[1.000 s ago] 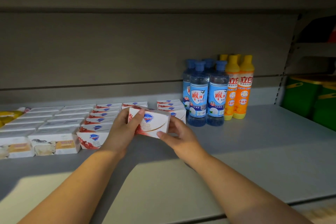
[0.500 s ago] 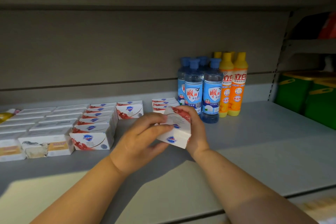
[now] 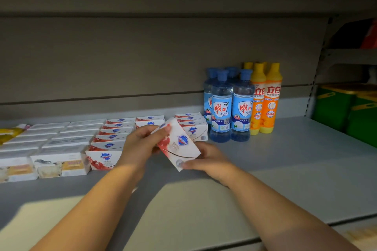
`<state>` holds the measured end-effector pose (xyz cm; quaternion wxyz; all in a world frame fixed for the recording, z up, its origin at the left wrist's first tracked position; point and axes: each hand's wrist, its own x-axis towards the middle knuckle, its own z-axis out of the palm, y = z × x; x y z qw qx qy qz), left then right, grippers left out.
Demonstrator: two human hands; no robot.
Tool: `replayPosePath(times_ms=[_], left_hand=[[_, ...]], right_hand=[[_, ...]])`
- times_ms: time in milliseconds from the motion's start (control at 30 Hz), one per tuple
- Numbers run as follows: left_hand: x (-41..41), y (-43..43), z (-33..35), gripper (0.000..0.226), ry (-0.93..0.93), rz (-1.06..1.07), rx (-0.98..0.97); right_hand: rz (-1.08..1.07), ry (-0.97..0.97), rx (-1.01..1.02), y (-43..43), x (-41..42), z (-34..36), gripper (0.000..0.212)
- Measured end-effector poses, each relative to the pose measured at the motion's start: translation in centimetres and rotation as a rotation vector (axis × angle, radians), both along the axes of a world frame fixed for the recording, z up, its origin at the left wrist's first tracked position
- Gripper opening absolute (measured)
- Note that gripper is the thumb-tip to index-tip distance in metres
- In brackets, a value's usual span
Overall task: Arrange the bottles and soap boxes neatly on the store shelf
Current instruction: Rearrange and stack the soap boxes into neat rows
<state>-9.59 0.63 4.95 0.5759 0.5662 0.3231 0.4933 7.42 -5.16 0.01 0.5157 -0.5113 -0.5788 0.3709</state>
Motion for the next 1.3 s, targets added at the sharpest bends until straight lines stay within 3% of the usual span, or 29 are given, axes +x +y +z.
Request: replayPosePath(times_ms=[100,267,367,533,633,733,833,933,1133,1200,1300], left_hand=[[-0.4,0.8,-0.4,0.016,0.013,-0.037,-0.243],[0.2,0.7,-1.3,0.032,0.139,-0.382,-0.712],[0.6,0.6,-1.4,0.031,0.161,-0.569,-0.895],[0.8,0.6,-1.3,0.023,0.078,-0.634,-0.959],[0.4,0.9,-1.2,0.03,0.083,-0.675,-0.963],[0.3,0.9,-1.3,0.041,0.114,-0.732,-0.956],[0.1,1.2,-1.4,0.042,0.14,-0.711,-0.922],[0.1,1.1,-1.4,0.033,0.051,-0.566,-0.828],[0.2,1.4,-2.3,0.022,0.078,-0.359,-0.328],[0.3,1.4,-2.3,0.017,0.075,-0.305,-0.142],[0.5,1.0,-2.2,0.036,0.078,-0.165,0.194]], right_hand=[[-0.009,0.178,-0.092,0.0,-0.2,0.5,0.013],[-0.214,0.374,-0.257,0.4,0.4,1.3,0.046],[-0.281,0.435,-0.286,0.6,0.7,1.3,0.052],[-0.266,0.486,-0.26,0.8,0.9,1.3,0.043],[-0.187,0.546,-0.247,0.8,0.9,1.4,0.036],[-0.235,0.472,-0.23,0.9,0.5,1.5,0.041],[-0.309,0.4,-0.225,1.0,0.3,1.3,0.043],[-0.26,0.399,-0.232,0.9,0.2,1.2,0.036],[-0.181,0.433,-0.14,0.3,0.3,1.4,0.018],[-0.172,0.396,-0.076,0.0,0.5,1.5,0.032],[-0.189,0.177,0.118,-0.5,0.7,1.6,0.043]])
